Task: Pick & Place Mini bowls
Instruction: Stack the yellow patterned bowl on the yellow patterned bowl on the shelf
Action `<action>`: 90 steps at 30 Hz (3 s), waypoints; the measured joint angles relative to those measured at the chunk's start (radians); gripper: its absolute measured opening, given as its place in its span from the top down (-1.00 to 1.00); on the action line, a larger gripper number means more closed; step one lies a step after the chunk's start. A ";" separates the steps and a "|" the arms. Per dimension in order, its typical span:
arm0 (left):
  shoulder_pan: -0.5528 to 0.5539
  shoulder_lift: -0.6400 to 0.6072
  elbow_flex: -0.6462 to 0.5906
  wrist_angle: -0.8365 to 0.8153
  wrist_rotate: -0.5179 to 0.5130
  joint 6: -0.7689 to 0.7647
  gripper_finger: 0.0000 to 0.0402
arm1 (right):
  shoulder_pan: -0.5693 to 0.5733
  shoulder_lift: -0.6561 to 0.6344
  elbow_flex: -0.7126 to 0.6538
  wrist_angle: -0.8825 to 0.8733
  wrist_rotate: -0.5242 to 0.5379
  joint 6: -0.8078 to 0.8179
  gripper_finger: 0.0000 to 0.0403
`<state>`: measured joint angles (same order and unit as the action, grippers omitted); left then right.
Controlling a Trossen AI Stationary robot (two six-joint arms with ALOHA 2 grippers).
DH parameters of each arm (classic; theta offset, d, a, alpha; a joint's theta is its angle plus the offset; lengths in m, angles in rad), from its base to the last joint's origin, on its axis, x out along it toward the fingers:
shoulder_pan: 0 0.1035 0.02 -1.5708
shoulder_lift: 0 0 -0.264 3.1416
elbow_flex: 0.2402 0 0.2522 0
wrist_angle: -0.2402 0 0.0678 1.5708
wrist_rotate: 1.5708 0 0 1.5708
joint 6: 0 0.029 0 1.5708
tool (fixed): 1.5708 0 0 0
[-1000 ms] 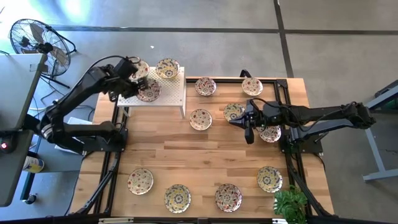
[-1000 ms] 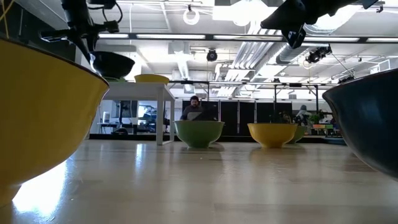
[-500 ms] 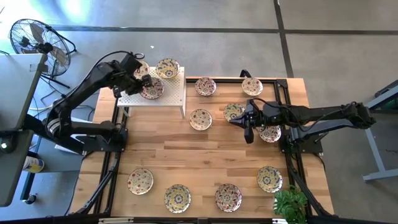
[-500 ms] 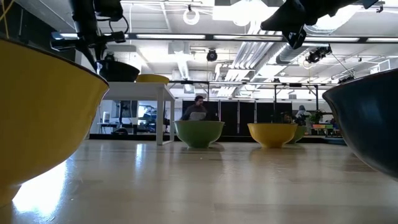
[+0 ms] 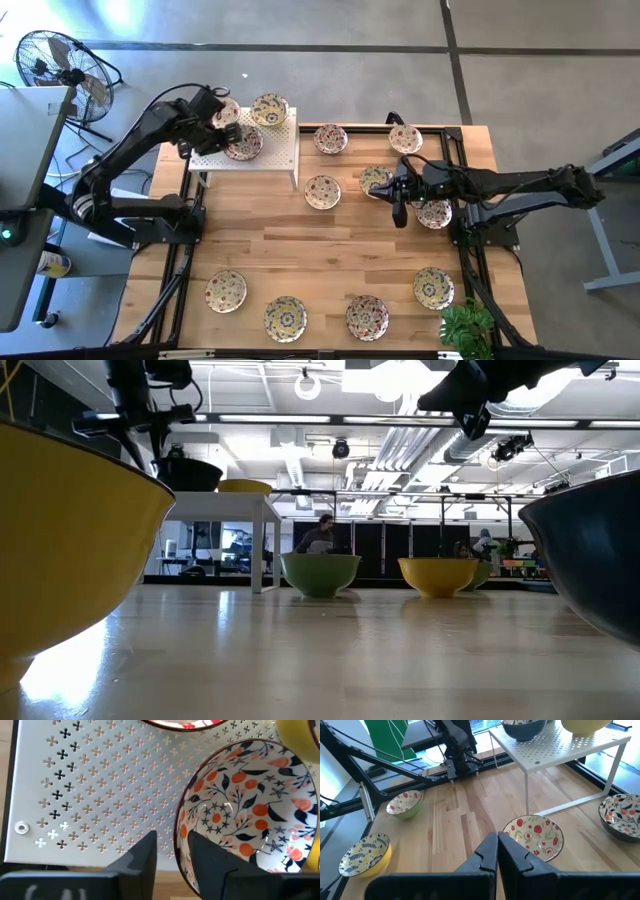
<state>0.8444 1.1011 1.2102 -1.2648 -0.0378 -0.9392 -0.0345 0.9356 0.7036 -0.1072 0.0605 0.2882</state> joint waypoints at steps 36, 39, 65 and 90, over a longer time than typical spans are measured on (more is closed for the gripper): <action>-0.593 -0.281 -0.353 1.025 -0.074 0.600 0.98 | -0.293 0.047 0.122 -0.769 0.152 0.691 0.37; -0.629 -0.267 -0.361 1.023 -0.077 0.622 0.98 | -0.364 0.086 0.021 -0.598 0.091 0.705 0.18; -0.655 -0.253 -0.362 0.954 -0.088 0.647 0.97 | -0.490 0.246 -0.239 -0.022 -0.083 0.770 0.91; -0.655 -0.254 -0.361 0.939 -0.082 0.683 0.97 | 0.118 0.683 0.349 -0.297 0.147 0.873 0.94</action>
<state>0.1894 0.8467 0.8490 -0.3259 -0.1197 -0.2562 0.0840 1.6185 1.0524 -0.4043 0.2071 1.1616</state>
